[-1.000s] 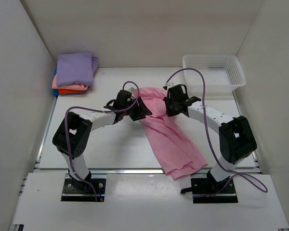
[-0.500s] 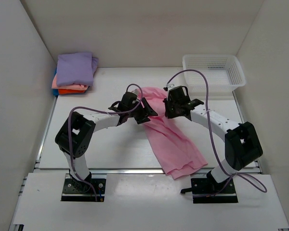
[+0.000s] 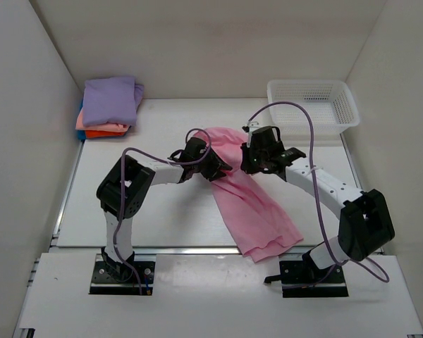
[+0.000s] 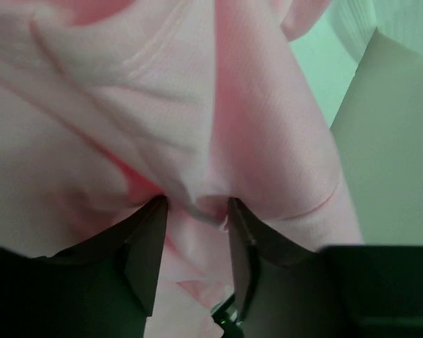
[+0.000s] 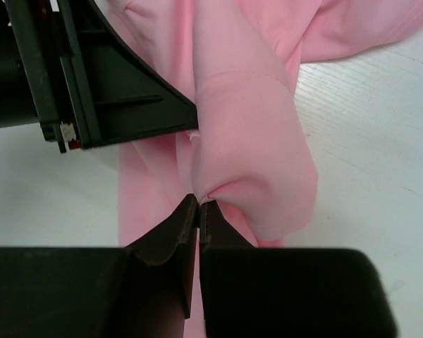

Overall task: Fold and stack the t-shirts
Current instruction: Flatten out the tshirt

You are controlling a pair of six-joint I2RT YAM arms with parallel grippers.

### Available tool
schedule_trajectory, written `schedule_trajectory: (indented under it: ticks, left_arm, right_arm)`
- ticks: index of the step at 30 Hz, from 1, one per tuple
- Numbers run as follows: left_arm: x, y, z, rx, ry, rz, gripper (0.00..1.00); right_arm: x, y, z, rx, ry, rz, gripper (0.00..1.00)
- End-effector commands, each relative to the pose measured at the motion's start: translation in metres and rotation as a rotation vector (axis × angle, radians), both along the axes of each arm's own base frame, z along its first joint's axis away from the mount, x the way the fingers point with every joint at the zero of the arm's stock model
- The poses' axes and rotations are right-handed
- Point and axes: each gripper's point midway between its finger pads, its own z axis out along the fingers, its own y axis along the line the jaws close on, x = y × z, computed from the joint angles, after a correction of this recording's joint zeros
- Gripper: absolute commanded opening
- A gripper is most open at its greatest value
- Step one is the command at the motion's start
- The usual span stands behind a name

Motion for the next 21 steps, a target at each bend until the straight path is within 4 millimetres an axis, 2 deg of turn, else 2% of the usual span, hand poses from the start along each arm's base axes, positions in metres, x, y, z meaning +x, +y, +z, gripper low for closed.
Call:
schedule_trajectory:
  ticks: [1, 4, 6, 7, 9, 10, 11, 12, 14, 16, 17, 18, 20, 21]
  left_arm:
    - [0.021, -0.002, 0.032, -0.071, -0.058, 0.072, 0.47]
    - [0.031, 0.009, 0.041, -0.076, -0.079, 0.120, 0.25]
    - [0.036, 0.018, 0.044, -0.083, -0.082, 0.154, 0.00]
    - [0.036, 0.018, 0.051, -0.098, -0.087, 0.154, 0.00]
    - [0.039, 0.030, 0.059, -0.109, -0.096, 0.168, 0.00]
    - [0.037, 0.032, 0.068, -0.122, -0.111, 0.156, 0.00]
    - [0.037, 0.042, 0.068, -0.129, -0.102, 0.157, 0.00]
    - [0.042, 0.056, 0.076, -0.128, -0.119, 0.175, 0.00]
    - [0.042, 0.081, 0.094, -0.136, -0.153, 0.181, 0.00]
    - [0.037, 0.125, 0.111, -0.114, -0.187, 0.232, 0.00]
    - [0.035, 0.134, 0.136, -0.118, -0.256, 0.242, 0.00]
    - [0.032, 0.156, 0.126, -0.092, -0.232, 0.285, 0.00]
    - [0.019, 0.182, 0.142, -0.069, -0.287, 0.315, 0.00]
    - [0.015, 0.195, 0.133, -0.051, -0.268, 0.340, 0.00]
  right_arm:
    - [-0.002, 0.003, 0.014, 0.040, -0.034, 0.008, 0.01]
    - [-0.007, 0.003, 0.012, 0.045, -0.028, 0.022, 0.00]
    - [-0.010, 0.003, 0.008, 0.048, -0.022, 0.020, 0.00]
    - [-0.012, 0.002, 0.011, 0.059, -0.028, 0.024, 0.00]
    - [-0.017, -0.002, 0.007, 0.061, -0.010, 0.028, 0.00]
    - [-0.019, -0.004, 0.004, 0.056, 0.011, 0.027, 0.03]
    - [-0.021, -0.006, 0.006, 0.058, 0.011, 0.030, 0.14]
    - [-0.018, -0.011, 0.008, 0.060, 0.013, 0.013, 0.24]
    - [-0.022, -0.022, 0.004, 0.043, 0.028, -0.011, 0.35]
    - [-0.022, -0.039, 0.004, 0.043, 0.034, -0.056, 0.38]
    - [-0.025, -0.044, -0.001, 0.041, 0.058, -0.075, 0.38]
    - [-0.024, -0.054, -0.005, 0.045, 0.075, -0.108, 0.38]
    - [-0.033, -0.069, -0.021, 0.036, 0.151, -0.155, 0.38]
    - [-0.040, -0.074, -0.029, 0.018, 0.192, -0.178, 0.38]
